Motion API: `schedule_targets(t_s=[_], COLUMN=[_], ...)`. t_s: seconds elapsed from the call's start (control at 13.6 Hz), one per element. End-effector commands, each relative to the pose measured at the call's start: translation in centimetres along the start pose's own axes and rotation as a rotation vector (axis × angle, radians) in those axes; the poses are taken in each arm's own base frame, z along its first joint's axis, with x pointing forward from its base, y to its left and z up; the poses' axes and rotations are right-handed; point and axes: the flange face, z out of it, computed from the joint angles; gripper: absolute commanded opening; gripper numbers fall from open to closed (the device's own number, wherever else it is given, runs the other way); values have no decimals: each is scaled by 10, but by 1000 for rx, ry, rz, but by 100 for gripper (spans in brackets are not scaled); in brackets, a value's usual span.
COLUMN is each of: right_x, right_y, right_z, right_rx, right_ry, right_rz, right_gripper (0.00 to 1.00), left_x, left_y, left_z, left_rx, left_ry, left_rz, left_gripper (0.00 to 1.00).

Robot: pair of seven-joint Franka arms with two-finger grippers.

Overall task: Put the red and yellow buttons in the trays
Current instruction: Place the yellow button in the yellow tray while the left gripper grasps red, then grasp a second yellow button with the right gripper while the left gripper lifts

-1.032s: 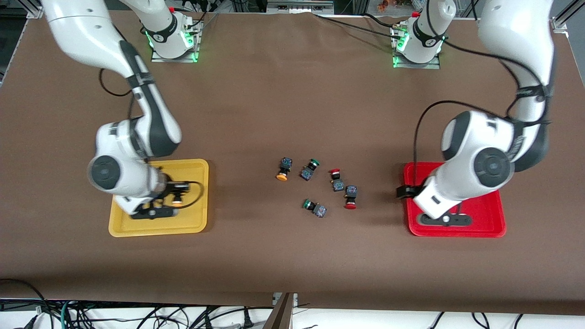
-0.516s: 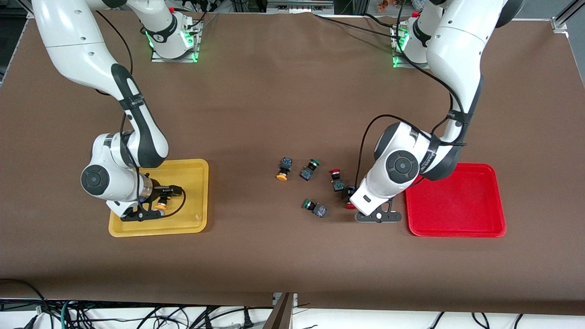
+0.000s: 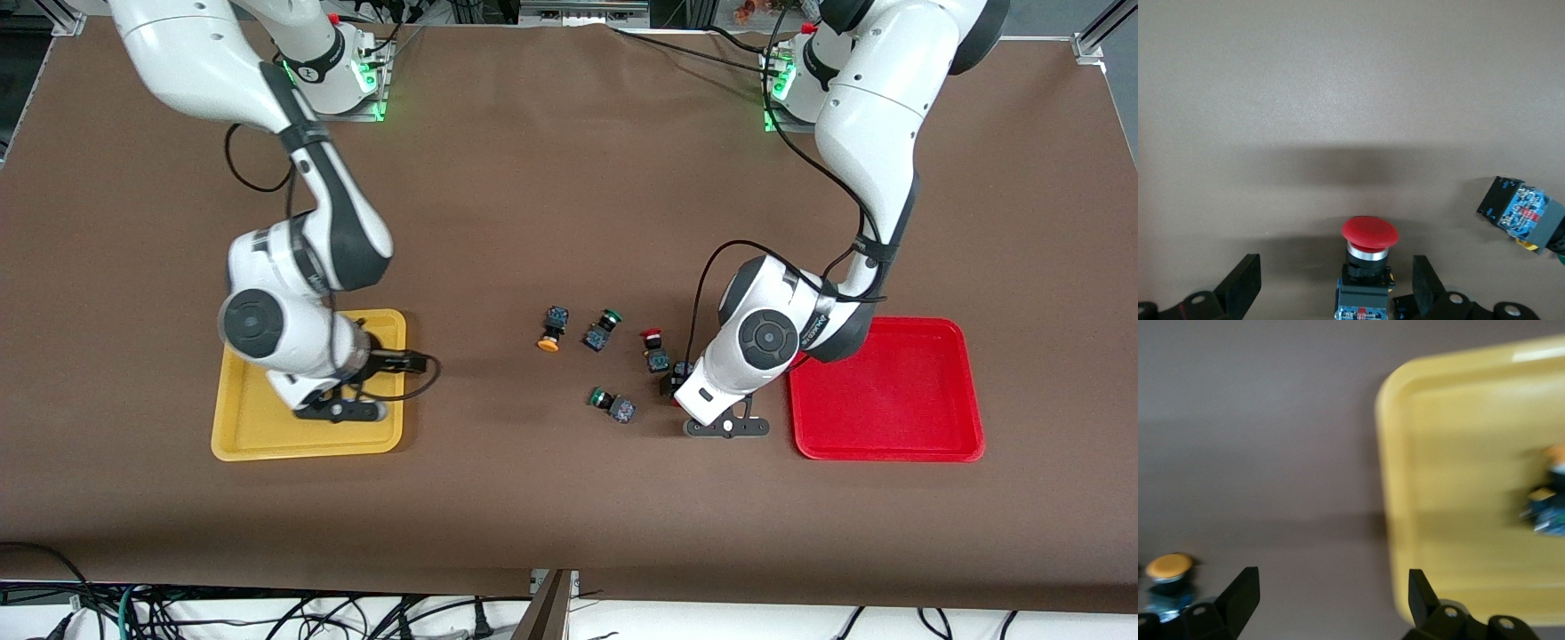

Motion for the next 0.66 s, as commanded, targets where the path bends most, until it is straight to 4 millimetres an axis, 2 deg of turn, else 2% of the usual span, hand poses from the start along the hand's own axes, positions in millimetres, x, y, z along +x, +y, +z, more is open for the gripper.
schedule_targets(t_s=[0.0, 0.22, 0.29, 0.44, 0.59], right_x=[-31, -67, -75, -90, -94], right_y=[-77, -146, -161, -178, -181], right_z=[26, 75, 86, 101, 110], right_rx=[55, 104, 128, 133, 128], right_ry=[28, 83, 100, 99, 106], right_rz=[93, 210, 248, 283, 271], right_gripper=[98, 98, 98, 98, 98], left_x=[-2, -9, -13, -18, -21], left_y=[2, 0, -1, -1, 1], left_z=[7, 20, 24, 30, 33], left_rx=[12, 24, 27, 32, 32], left_ry=[-6, -33, -43, -60, -68], left_rz=[11, 12, 15, 15, 17], left_gripper=[100, 100, 100, 100, 100])
